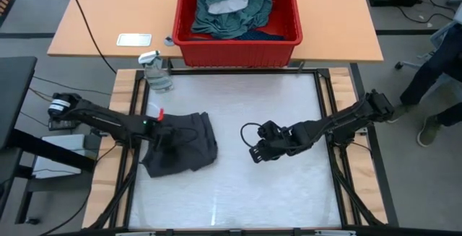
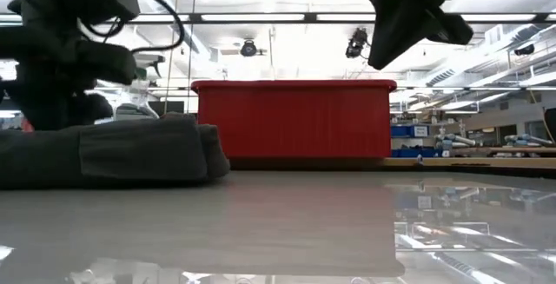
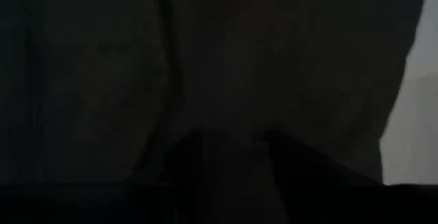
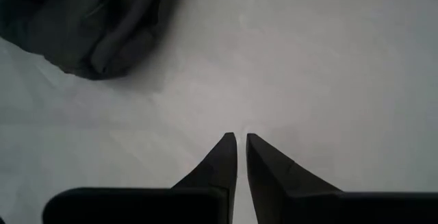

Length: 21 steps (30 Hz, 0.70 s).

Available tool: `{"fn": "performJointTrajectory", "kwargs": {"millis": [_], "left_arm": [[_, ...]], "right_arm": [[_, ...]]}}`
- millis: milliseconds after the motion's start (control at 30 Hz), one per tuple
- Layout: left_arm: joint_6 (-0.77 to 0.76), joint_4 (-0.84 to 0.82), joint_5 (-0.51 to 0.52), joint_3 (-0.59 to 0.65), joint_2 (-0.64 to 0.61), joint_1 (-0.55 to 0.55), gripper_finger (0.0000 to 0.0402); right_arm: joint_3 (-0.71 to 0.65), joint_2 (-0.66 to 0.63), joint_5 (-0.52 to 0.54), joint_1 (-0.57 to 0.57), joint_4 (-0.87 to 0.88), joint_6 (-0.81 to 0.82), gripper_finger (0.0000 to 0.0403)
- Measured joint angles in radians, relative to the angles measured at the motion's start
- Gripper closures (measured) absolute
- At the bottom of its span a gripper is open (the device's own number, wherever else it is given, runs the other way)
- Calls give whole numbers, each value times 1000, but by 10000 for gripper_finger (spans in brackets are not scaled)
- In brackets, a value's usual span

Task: Fold Laundry from Bin
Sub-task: Fold the gray short on the table, then adjust the red organizer bin on the table

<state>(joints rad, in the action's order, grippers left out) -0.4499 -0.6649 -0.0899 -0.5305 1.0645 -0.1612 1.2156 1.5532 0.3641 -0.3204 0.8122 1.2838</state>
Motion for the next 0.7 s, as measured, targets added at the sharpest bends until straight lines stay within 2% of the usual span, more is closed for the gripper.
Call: {"fn": "performJointTrajectory", "kwargs": {"millis": [167,300,533,700], "left_arm": [[-33,10,42,-64,-53,17,231],[0,5,95,-165,-48,87,231],[141,71,126,-388,35,360,231],[206,127,126,-578,146,557,230]], "right_arm": [[20,0,-15,-7,-6,-16,359],[69,-14,-15,22,20,-148,359],[160,-75,52,184,83,-502,359],[203,-116,50,399,55,-699,359]]}}
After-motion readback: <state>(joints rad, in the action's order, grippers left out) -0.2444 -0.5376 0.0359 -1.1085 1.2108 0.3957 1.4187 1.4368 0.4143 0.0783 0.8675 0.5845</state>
